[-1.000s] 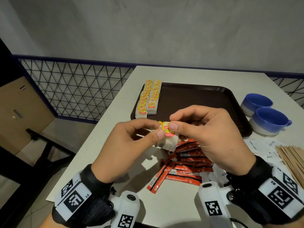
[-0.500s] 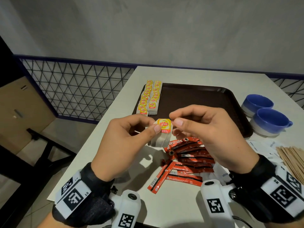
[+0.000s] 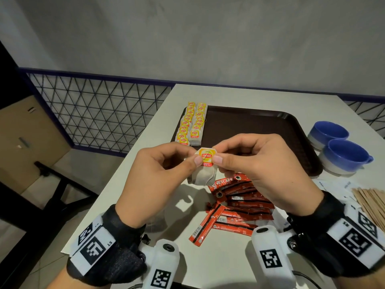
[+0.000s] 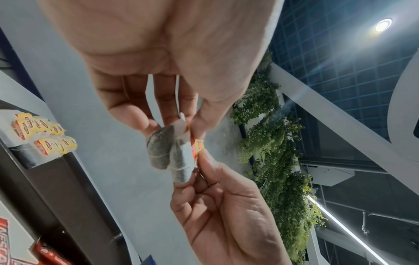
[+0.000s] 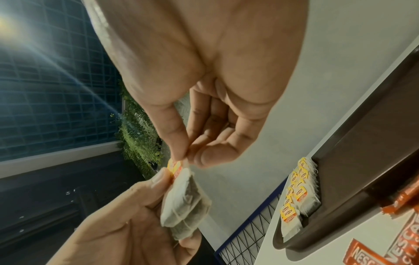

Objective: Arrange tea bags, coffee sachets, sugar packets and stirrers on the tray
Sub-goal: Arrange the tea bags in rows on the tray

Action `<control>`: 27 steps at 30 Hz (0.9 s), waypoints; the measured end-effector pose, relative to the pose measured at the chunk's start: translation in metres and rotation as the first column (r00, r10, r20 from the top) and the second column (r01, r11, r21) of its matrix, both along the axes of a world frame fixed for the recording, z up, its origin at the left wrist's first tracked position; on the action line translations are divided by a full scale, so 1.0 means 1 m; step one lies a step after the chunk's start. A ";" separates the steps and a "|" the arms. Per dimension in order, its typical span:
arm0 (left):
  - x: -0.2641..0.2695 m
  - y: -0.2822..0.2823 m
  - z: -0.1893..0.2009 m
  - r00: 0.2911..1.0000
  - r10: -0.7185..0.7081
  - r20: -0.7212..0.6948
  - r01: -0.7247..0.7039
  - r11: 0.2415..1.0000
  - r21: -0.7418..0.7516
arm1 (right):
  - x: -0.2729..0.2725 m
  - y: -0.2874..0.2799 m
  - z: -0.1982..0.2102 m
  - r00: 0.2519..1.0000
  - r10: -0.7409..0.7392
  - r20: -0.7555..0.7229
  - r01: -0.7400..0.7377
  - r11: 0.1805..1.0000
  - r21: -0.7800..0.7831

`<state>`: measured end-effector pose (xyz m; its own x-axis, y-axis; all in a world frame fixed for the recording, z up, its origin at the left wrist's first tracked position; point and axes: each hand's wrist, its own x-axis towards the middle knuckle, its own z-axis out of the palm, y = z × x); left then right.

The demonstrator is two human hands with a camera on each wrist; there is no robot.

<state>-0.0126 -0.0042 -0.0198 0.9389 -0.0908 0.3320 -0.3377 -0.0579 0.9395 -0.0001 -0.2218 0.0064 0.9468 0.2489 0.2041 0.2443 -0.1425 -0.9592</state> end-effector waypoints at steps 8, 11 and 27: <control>0.005 0.003 0.000 0.999 0.039 0.014 -0.040 0.999 0.009 | 0.010 0.006 -0.001 1.000 0.022 0.006 -0.022 1.000 0.013; 0.009 0.007 0.002 0.998 0.052 0.024 -0.052 0.999 0.012 | 0.020 0.009 0.002 1.000 0.007 -0.004 -0.007 1.000 0.007; 0.094 0.068 -0.009 0.970 0.217 -0.109 -0.227 0.970 -0.090 | 0.144 0.031 -0.019 0.945 -0.123 -0.303 0.064 0.978 -0.197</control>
<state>0.0816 0.0634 -0.0288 0.9601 0.1530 0.2340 -0.2331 -0.0238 0.9722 0.1441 -0.1904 -0.0127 0.9761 0.1611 -0.1459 -0.0861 -0.3296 -0.9402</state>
